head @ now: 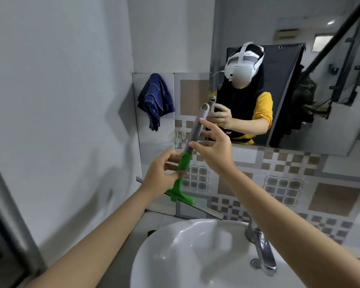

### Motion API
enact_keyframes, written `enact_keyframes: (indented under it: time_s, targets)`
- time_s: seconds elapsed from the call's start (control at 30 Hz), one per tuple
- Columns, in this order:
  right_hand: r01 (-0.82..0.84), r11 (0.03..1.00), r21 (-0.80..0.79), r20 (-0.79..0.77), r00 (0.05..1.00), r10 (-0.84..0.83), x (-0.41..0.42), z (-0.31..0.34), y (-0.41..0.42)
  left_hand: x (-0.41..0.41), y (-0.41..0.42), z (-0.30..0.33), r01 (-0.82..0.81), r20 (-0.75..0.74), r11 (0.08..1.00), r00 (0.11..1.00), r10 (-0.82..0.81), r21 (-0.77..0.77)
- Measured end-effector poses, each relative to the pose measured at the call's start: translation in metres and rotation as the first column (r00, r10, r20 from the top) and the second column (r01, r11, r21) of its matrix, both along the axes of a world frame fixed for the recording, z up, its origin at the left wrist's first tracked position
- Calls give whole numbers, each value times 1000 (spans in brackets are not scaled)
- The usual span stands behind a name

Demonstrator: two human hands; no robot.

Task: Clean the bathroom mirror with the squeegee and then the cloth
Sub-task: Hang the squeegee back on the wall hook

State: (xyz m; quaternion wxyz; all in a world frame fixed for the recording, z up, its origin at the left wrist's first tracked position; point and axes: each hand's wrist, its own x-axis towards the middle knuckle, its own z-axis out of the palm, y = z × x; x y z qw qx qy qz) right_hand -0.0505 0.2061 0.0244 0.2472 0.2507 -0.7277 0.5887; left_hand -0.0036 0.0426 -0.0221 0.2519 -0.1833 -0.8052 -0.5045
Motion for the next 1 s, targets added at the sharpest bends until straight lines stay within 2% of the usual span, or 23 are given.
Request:
enact_keyframes:
  time_s: [0.2,0.43,0.7,0.83,1.0]
  targets:
    - [-51,997,65,30,998,49,-29,-18,-30,-29,-18,-32,-70,23,994,997,68,87]
    - [-39,989,142,118,993,22,-51,-62,-45,-52,-26,-80,-101,152,983,985,78,151]
    - [-65,985,160,212,977,30,-66,-96,-53,-62,-30,-110,-118,236,981,968,80,152]
    - [-71,973,219,181,983,30,-64,-106,-55,-60,-31,-120,-107,258,984,964,68,139]
    - [-85,973,214,206,978,40,-65,-110,-59,-61,-33,-124,-114,270,985,960,75,132]
